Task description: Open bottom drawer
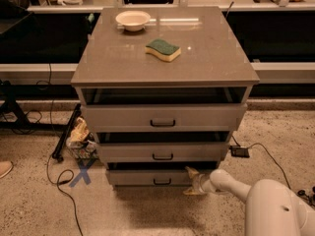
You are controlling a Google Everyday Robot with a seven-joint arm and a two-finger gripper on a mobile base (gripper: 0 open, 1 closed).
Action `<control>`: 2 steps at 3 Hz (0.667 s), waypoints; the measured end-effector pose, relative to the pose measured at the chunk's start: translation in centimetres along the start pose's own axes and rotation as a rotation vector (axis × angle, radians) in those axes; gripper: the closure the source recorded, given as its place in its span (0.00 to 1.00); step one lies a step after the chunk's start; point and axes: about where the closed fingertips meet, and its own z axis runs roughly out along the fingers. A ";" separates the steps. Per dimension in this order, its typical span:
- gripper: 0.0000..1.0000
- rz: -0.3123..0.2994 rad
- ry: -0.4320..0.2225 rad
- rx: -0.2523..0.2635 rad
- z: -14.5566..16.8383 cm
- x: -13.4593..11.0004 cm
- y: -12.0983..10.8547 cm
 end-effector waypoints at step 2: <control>0.94 0.015 0.003 -0.025 -0.7 -0.1 0.8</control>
Offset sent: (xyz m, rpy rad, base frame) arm -0.1133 -0.0609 -0.0088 -0.0454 0.2372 -0.1026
